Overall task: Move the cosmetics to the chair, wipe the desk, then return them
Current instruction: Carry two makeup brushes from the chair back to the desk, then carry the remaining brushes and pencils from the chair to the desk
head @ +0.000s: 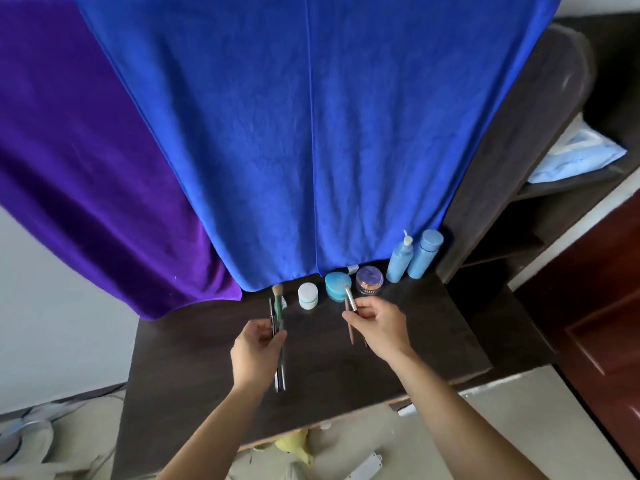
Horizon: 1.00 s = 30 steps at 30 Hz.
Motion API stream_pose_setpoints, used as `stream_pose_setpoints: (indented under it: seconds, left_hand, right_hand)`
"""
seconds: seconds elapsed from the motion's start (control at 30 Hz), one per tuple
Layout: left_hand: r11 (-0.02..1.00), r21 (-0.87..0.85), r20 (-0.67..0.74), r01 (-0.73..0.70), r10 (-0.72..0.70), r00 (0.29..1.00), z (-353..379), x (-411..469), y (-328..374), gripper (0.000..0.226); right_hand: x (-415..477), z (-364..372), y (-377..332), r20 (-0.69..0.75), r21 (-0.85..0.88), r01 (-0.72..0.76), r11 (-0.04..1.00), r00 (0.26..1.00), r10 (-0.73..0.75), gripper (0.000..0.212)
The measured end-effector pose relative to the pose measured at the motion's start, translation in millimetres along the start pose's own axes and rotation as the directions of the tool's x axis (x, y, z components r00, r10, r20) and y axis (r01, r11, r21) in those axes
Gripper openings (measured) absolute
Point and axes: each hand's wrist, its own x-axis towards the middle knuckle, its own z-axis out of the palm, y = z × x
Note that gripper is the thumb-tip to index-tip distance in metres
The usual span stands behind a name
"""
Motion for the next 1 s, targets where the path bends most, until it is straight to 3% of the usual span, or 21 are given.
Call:
stream_pose_setpoints:
  seconds: [0.17, 0.4, 0.53, 0.63, 0.7, 0.8, 0.9, 1.0]
  left_hand:
    - [0.989, 0.119, 0.143, 0.09, -0.107, 0.984, 26, 40, -33, 0.021]
    - [0.967, 0.183, 0.224, 0.178, -0.217, 0.95, 61, 66, -61, 0.015]
    - [0.96, 0.244, 0.265, 0.141, -0.206, 0.942, 62, 73, -70, 0.041]
    - [0.941, 0.333, 0.322, 0.063, -0.176, 0.93, 48, 73, -66, 0.06]
    - [0.911, 0.411, 0.319, -0.034, -0.109, 0.941, 35, 72, -54, 0.067]
    - [0.802, 0.526, 0.304, -0.283, 0.134, 0.943, 18, 71, -27, 0.07]
    - [0.667, 0.537, 0.315, -0.516, 0.409, 0.857, 9, 70, -1, 0.069]
    - [0.586, 0.513, 0.347, -0.628, 0.528, 0.775, 19, 63, 15, 0.072]
  right_hand:
    - [14, 46, 34, 0.005, -0.107, -0.168, 0.98, 0.986, 0.169, 0.021]
    - [38, 88, 66, 0.021, -0.233, -0.253, 0.939, 0.964, 0.265, 0.026]
    - [38, 90, 69, 0.045, -0.22, -0.315, 0.923, 0.942, 0.332, 0.049]
    - [33, 76, 60, 0.07, -0.303, -0.29, 0.908, 0.943, 0.324, 0.055]
    - [30, 63, 48, 0.063, -0.352, -0.224, 0.909, 0.963, 0.262, 0.053]
    - [27, 38, 23, -0.01, -0.427, -0.047, 0.903, 0.999, 0.047, 0.051]
    - [16, 5, 7, -0.144, -0.568, 0.139, 0.811, 0.953, -0.265, 0.051]
    - [-6, -29, 15, -0.267, -0.683, 0.107, 0.723, 0.884, -0.383, 0.057]
